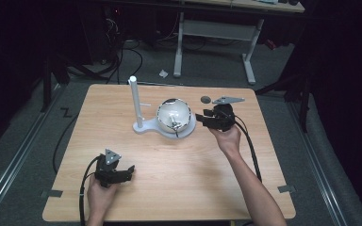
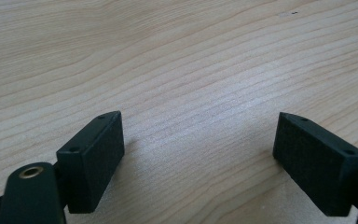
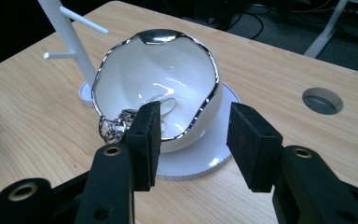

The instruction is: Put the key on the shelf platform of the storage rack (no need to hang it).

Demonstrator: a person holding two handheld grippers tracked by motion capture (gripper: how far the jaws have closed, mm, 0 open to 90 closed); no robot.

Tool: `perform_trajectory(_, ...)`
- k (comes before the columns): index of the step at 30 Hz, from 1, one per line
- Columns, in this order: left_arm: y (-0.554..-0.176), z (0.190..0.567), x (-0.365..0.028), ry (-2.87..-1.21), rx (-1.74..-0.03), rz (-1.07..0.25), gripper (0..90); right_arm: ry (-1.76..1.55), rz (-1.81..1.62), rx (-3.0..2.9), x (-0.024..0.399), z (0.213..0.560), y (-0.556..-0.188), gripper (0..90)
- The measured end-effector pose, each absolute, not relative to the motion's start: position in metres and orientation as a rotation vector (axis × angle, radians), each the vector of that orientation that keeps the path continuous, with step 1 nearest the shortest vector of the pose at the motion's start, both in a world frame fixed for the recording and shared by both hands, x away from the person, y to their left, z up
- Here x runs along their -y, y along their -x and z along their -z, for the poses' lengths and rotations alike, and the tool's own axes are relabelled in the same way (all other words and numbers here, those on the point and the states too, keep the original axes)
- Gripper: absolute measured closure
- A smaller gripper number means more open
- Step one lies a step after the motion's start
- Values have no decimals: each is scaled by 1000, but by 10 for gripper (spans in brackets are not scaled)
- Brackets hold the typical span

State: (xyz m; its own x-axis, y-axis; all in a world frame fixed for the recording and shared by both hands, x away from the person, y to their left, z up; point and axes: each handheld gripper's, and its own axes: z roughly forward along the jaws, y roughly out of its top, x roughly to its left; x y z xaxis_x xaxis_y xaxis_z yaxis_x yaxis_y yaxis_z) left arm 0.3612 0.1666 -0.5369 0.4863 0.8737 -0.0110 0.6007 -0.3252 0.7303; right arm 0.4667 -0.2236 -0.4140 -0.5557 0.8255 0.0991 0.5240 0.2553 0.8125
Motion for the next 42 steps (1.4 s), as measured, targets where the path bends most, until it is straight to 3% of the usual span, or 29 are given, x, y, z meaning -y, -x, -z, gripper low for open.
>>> perform_trajectory(21,-361,537,-167,-2048,-1212,-514,167,-1243,-1205,-2112,252,409,-438,476)
perform_trajectory(42,-361,537,-167,-2050,-1212,-513,168,-1264,-1201,-2082,272,413,-409,483)
